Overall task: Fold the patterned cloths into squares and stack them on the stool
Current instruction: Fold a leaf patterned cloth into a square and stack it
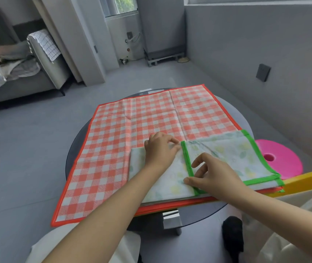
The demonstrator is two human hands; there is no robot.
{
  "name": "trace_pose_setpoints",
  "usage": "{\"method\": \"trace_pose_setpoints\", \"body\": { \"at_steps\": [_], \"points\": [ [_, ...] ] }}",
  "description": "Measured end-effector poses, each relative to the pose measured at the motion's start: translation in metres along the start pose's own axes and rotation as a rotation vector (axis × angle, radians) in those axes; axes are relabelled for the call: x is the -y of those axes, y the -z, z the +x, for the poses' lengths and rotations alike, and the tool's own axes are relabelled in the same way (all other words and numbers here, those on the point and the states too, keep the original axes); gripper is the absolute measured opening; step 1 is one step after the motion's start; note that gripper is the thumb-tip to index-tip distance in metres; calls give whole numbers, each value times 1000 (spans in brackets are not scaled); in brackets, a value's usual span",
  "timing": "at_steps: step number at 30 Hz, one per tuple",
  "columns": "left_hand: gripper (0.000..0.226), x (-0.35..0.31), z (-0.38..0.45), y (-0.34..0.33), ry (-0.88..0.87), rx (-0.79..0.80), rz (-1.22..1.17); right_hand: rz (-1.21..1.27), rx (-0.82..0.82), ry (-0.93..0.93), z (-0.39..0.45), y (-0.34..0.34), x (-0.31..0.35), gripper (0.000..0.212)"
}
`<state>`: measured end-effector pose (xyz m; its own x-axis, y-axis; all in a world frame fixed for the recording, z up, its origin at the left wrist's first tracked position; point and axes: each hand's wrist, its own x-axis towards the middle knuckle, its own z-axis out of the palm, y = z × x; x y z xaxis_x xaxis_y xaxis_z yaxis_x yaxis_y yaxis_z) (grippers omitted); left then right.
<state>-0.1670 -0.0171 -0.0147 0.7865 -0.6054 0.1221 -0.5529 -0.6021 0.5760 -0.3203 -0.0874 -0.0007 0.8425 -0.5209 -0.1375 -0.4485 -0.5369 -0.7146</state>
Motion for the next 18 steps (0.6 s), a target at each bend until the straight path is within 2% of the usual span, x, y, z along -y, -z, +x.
{"method": "trace_pose_setpoints", "body": {
  "at_steps": [4, 11, 14, 18],
  "points": [
    [23, 5, 8, 1, 13, 45, -41, -76, 13, 16, -3, -2, 1, 42],
    [21, 2, 16, 8, 88, 93, -40, -169, 27, 44, 0, -4, 1, 47],
    [18, 7, 16, 13, 145, 41, -88, -169, 29, 51, 6, -1, 4, 47],
    [14, 24, 13, 26, 223, -116, -113, -261, -45, 135, 24, 2, 9, 45]
  ]
}}
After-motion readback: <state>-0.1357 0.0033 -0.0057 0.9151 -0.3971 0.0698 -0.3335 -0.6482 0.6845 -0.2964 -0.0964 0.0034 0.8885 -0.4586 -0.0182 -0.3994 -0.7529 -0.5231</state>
